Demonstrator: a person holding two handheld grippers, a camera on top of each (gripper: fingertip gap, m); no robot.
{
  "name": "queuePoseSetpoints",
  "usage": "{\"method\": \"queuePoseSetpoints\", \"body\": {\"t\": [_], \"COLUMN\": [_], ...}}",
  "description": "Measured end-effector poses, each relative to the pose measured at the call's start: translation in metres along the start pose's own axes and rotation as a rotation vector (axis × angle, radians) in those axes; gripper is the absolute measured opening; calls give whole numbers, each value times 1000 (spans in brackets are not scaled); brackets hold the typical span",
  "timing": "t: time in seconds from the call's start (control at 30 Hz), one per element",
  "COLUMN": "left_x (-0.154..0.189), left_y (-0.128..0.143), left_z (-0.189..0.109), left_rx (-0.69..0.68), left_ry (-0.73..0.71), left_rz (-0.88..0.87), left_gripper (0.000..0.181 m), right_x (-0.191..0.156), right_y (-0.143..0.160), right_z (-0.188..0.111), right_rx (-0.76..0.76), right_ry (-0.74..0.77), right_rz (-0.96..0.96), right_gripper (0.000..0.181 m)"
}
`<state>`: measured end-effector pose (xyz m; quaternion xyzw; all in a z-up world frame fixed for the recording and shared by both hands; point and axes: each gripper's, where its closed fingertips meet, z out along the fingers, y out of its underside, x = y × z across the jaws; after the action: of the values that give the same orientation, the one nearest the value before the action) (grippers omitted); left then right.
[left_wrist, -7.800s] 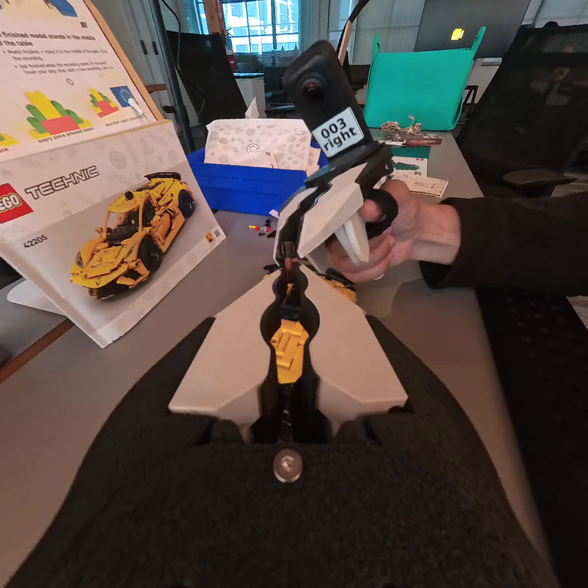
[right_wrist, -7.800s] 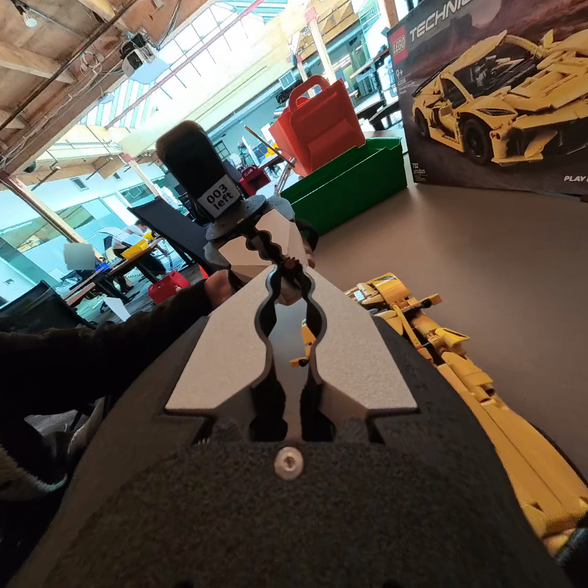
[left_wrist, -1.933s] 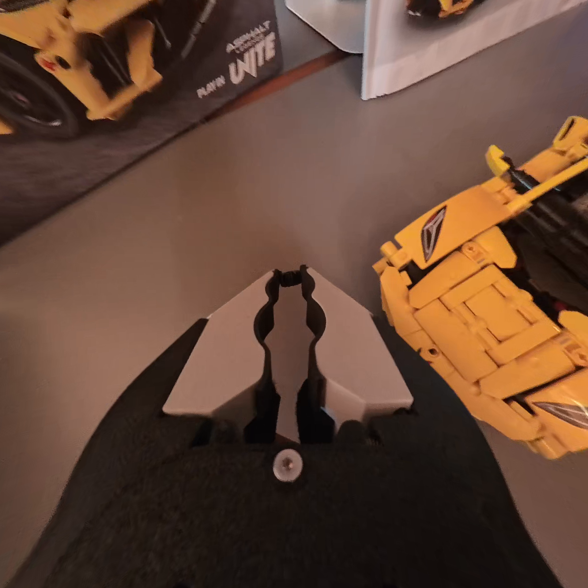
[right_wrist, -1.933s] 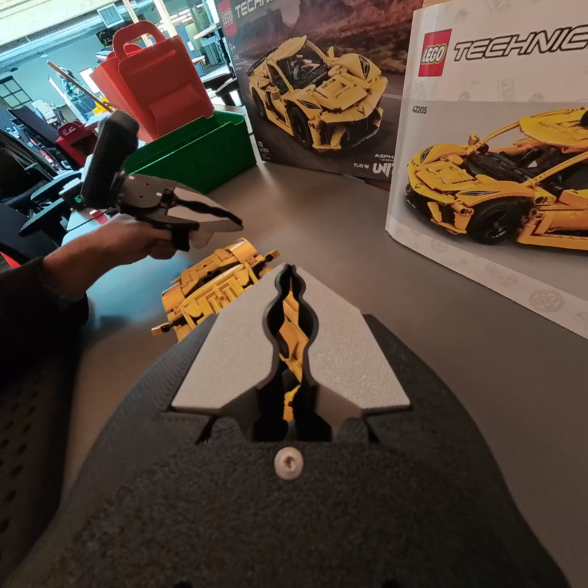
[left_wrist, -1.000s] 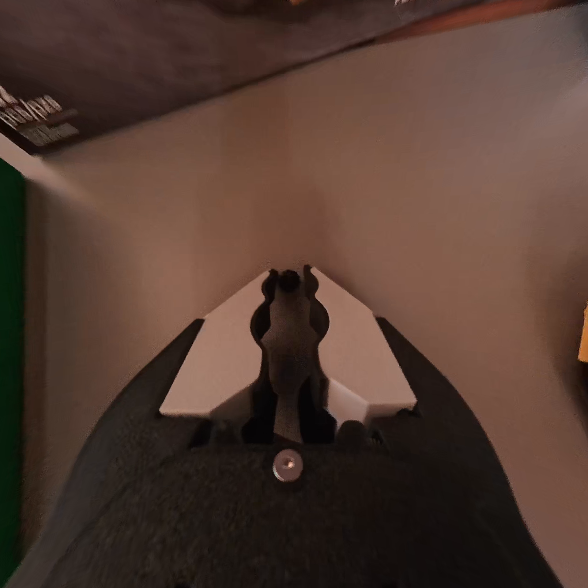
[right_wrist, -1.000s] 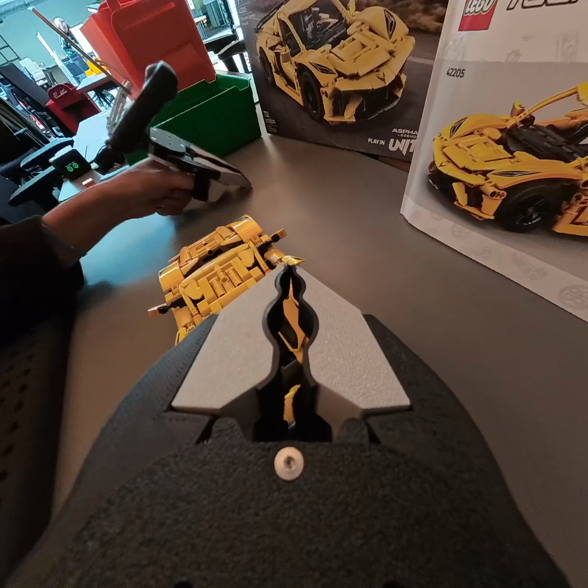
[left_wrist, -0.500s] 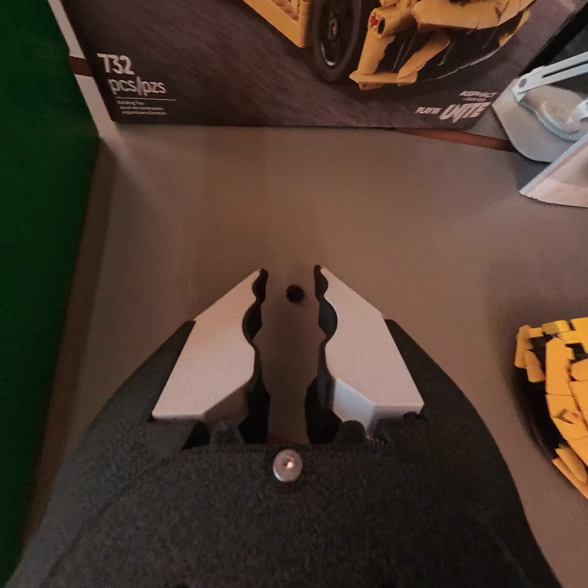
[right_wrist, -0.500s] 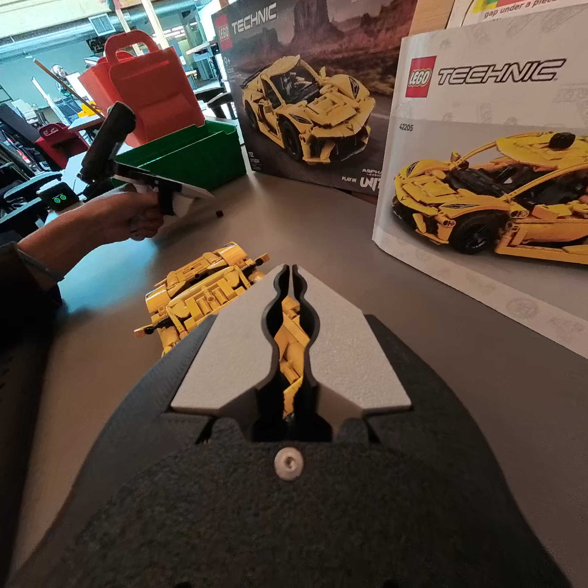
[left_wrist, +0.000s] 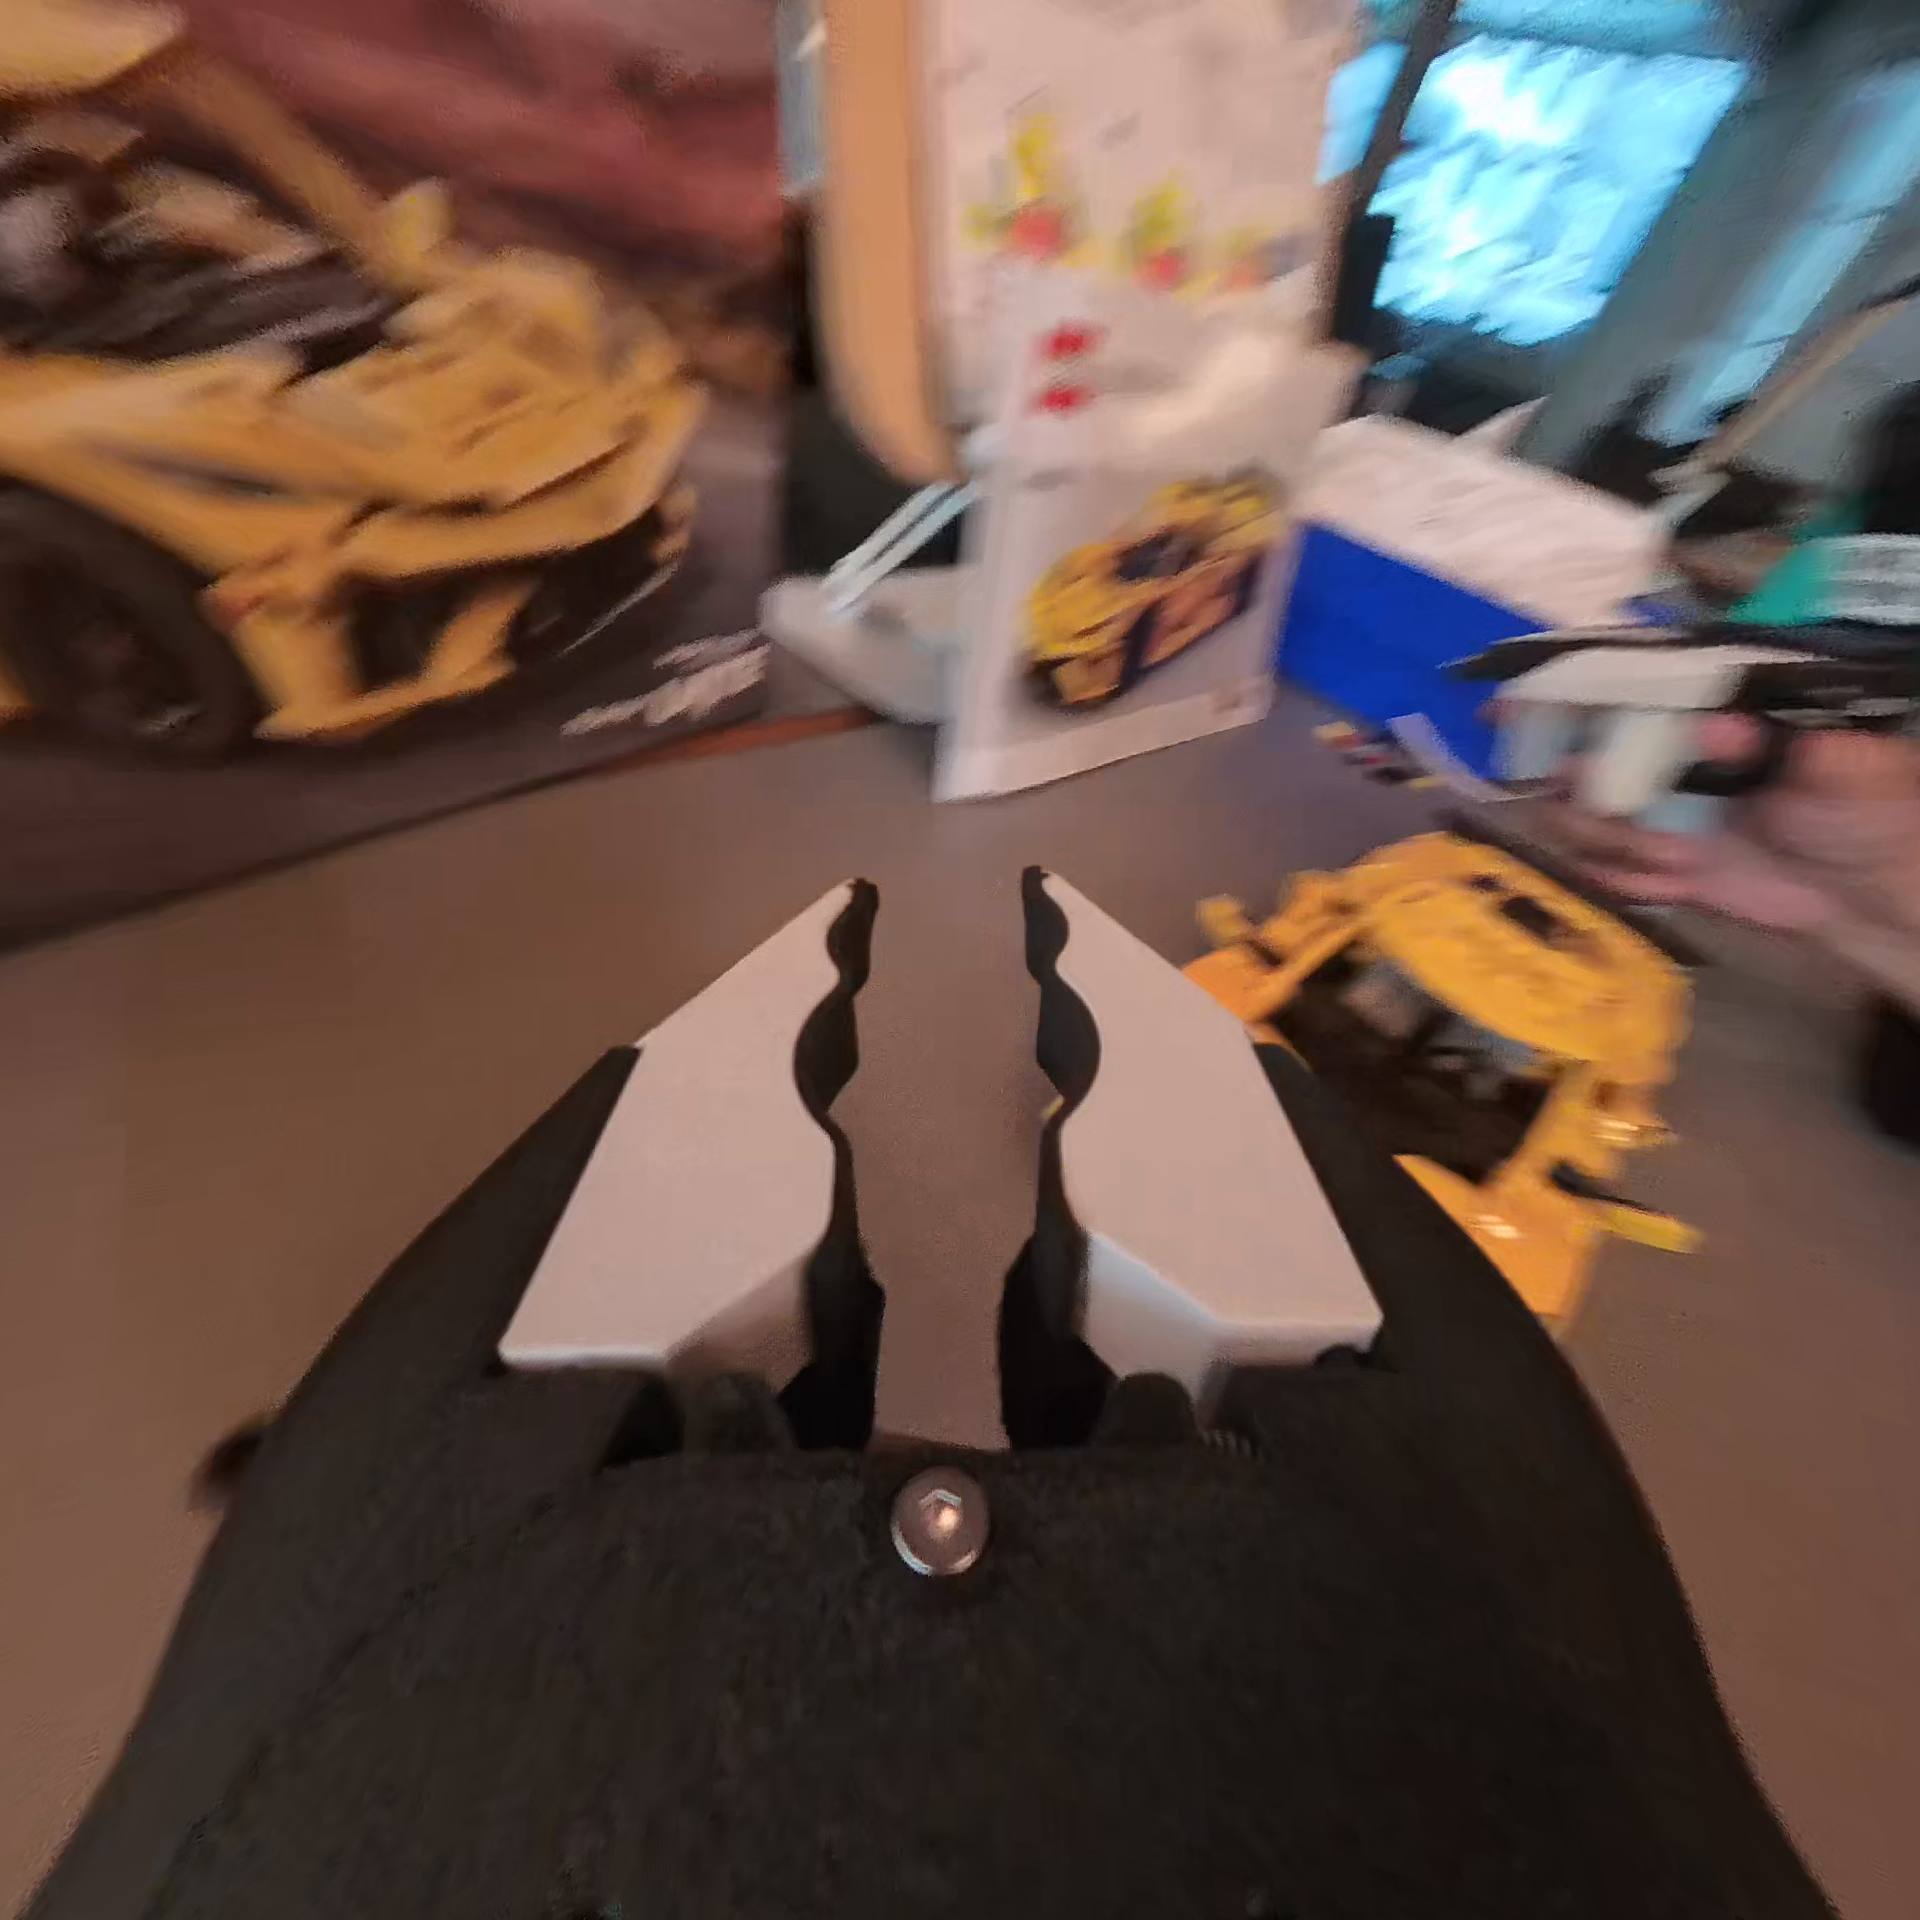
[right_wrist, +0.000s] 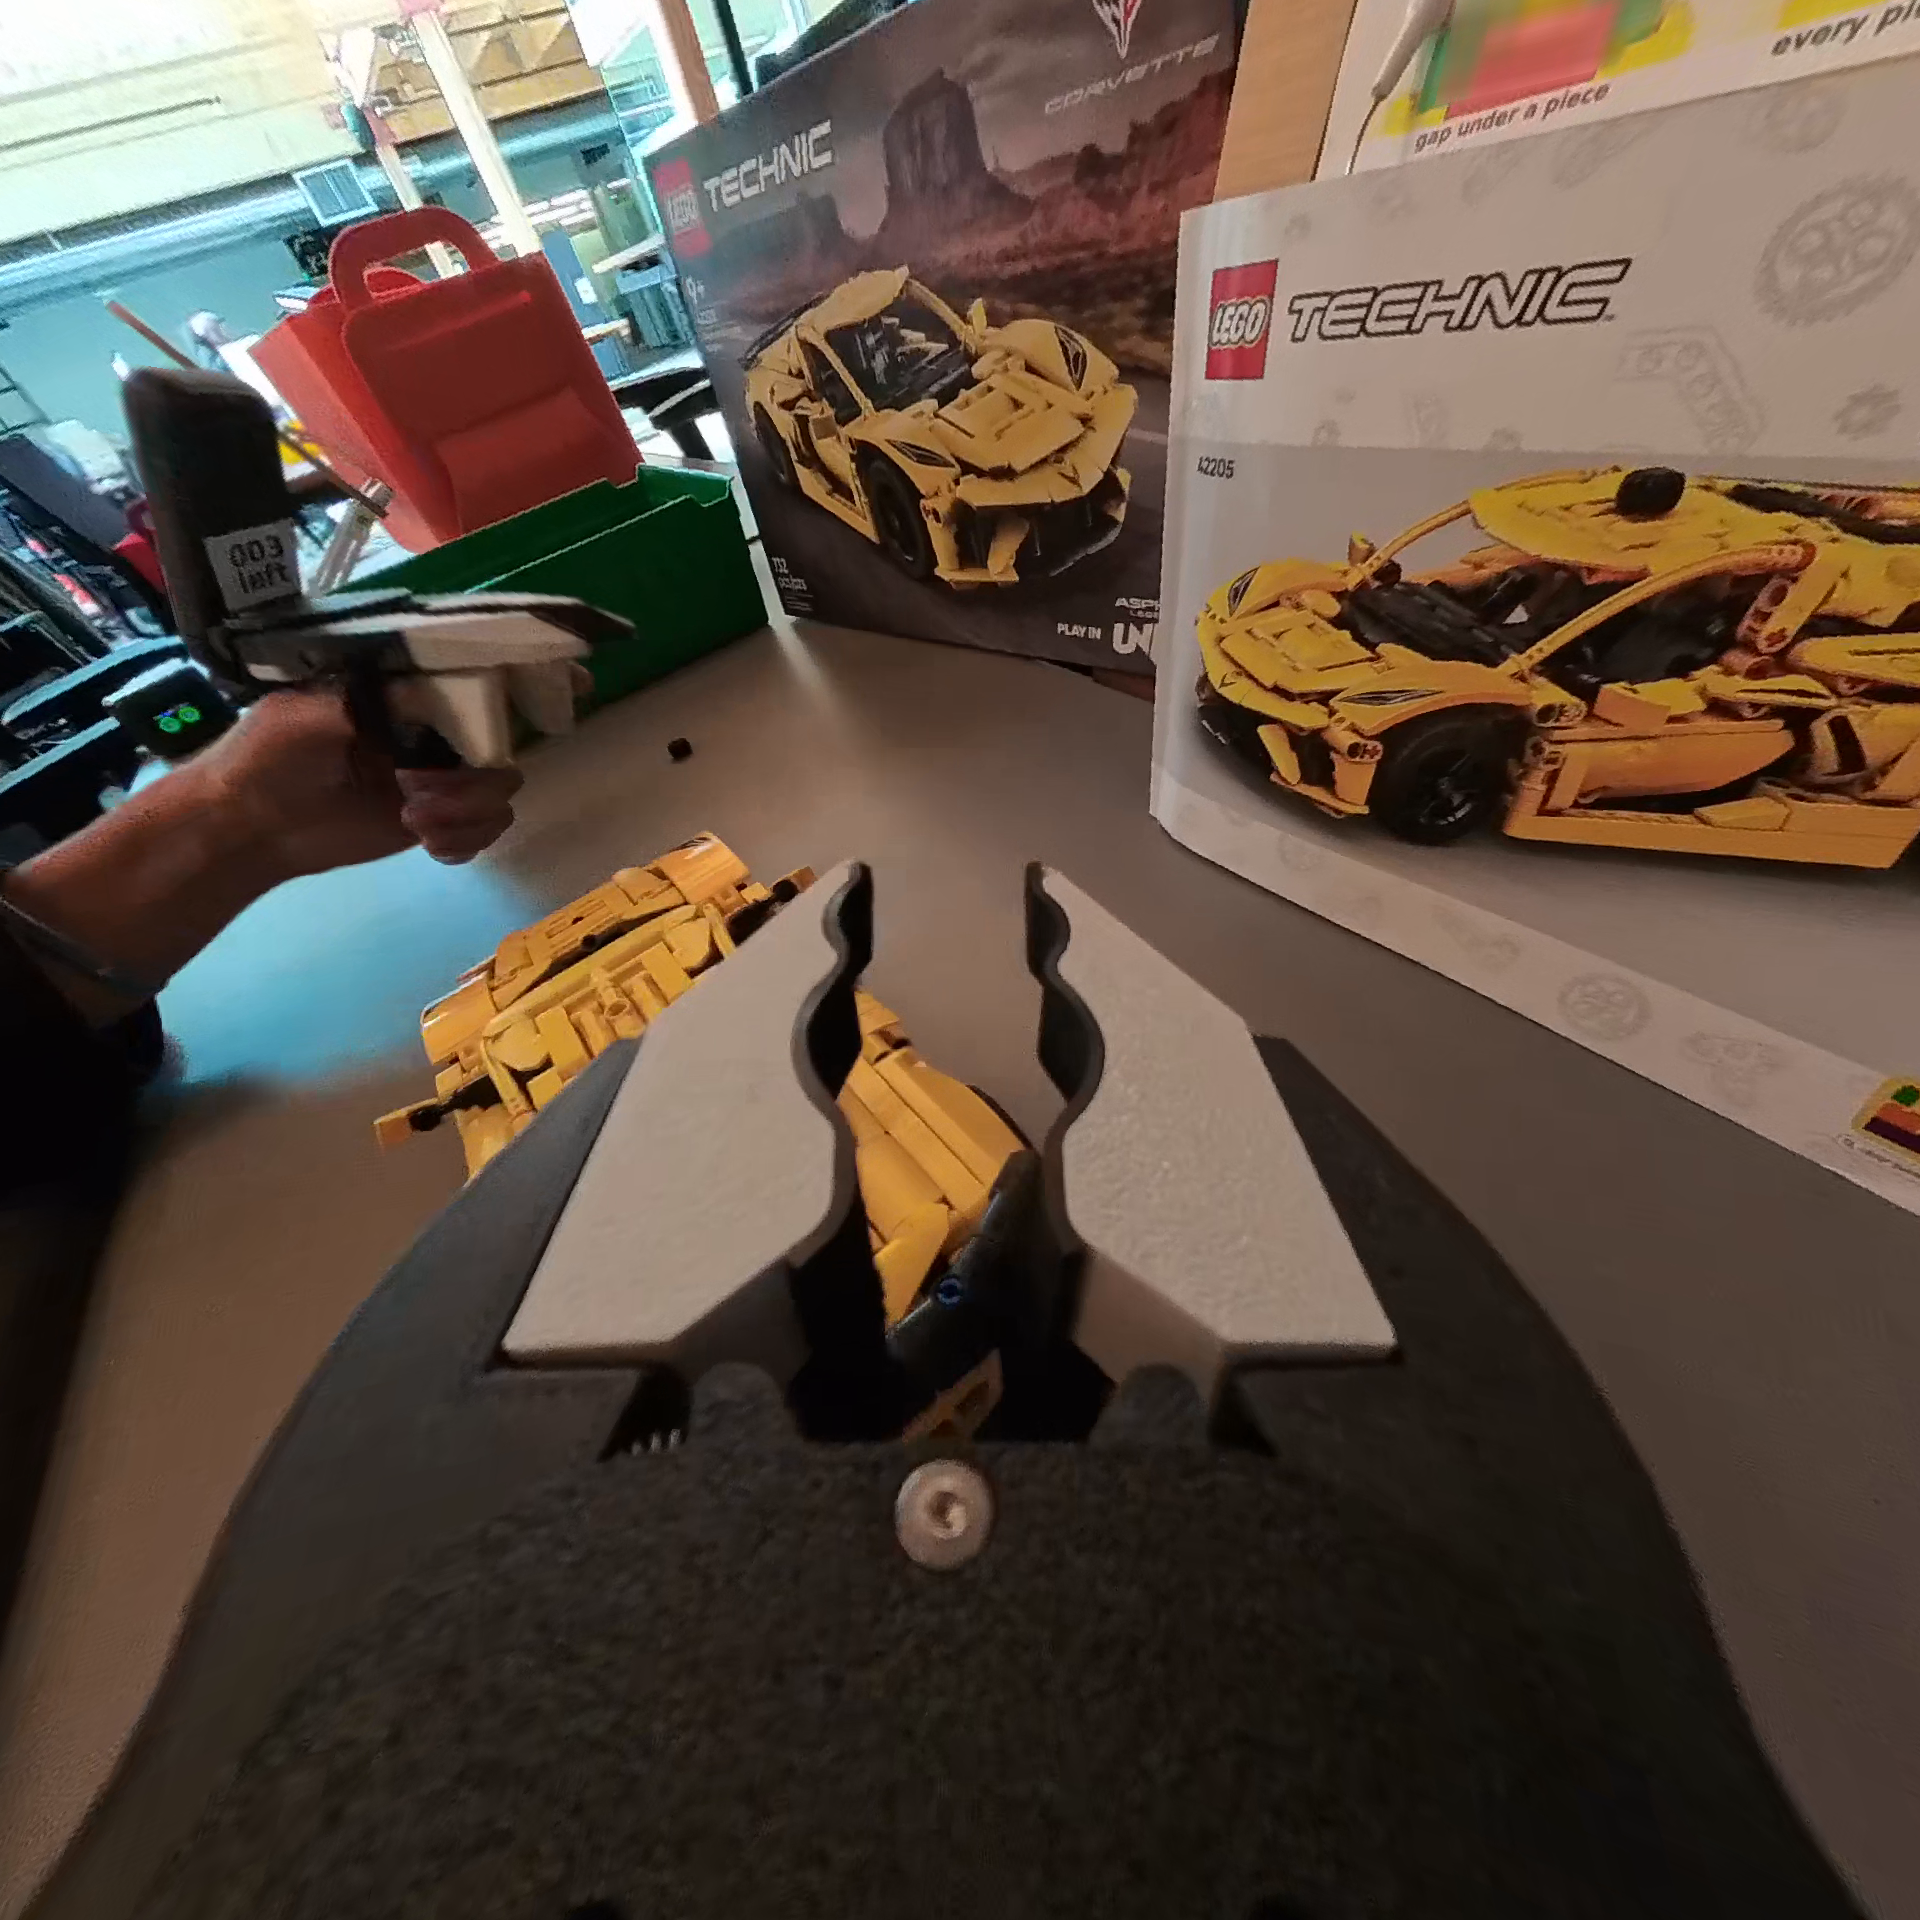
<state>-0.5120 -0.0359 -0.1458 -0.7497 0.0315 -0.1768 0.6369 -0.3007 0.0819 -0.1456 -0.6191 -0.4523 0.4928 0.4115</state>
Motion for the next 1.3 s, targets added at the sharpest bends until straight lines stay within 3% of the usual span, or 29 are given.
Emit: {"method": "queuePoseSetpoints", "body": {"t": [0.07,0.2,0.37,0.47,0.57,0.63,0.8,1.03,1.17,1.3], "left_x": [36,75,109,137,157,161,161,159,157,159], "left_y": [-11,-15,27,49,57,61,73,98,96,96], "left_z": [1,5,24,33,34,33,31,38,44,43], "left_rx": [35,14,-147,-227,-255,-277,-367,-485,-447,-468], "left_ry": [127,198,276,319,334,322,301,236,169,211], "left_rz": [40,95,100,172,226,251,329,505,632,575], "left_gripper": [30,30,30,31,31,31,25,17,4,3], "right_x": [-2,-19,-33,-20,-24,-41,-90,-108,-109,-105], "right_y": [3,9,14,9,10,15,45,68,71,72], "right_z": [1,0,-14,-29,-39,-40,-24,1,10,11], "right_rx": [-21,-102,-193,-210,-212,-204,-323,-421,-398,-395], "right_ry": [-24,-99,-86,1,-61,-175,-341,-222,-151,-96], "right_rz": [8,1,-118,-202,-195,-177,-279,-608,-737,-867], "right_gripper": [38,52,63,55,49,35,33,22,12,8]}}
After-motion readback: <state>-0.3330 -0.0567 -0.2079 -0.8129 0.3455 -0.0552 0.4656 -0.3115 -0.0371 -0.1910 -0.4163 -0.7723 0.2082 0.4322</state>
